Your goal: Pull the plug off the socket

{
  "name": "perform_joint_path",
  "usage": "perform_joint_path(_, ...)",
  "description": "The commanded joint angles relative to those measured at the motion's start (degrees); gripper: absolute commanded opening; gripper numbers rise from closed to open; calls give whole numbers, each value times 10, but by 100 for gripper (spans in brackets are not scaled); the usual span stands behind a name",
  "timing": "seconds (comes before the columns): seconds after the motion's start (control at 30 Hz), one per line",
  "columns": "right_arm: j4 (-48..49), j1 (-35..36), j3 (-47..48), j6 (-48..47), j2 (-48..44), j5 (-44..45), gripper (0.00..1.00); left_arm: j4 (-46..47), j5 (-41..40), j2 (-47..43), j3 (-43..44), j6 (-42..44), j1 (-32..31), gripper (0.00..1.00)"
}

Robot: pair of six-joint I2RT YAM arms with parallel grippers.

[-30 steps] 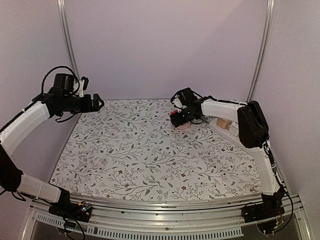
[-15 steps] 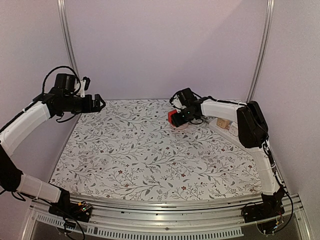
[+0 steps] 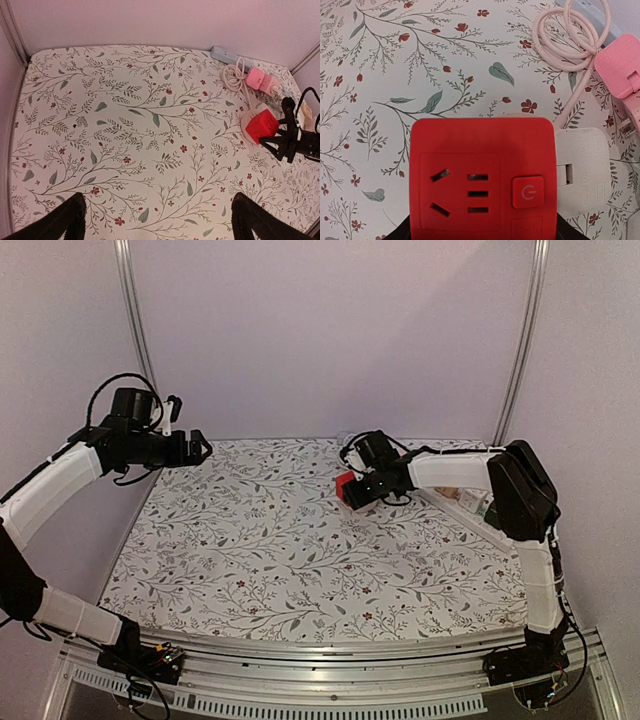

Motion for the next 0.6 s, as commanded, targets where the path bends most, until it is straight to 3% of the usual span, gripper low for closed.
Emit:
perform_joint_path(0.0,27,37,-59,37,-58,16,48,-9,0,8,5,3,-8,99)
perform_joint_path(0.3,37,122,-136,88,-118,42,46,-13,-5,13,7,2,-12,100)
perform_joint_path(0.57,53,174,-135,128,-113,45,48,-15,-7,22,8,1,-15,100)
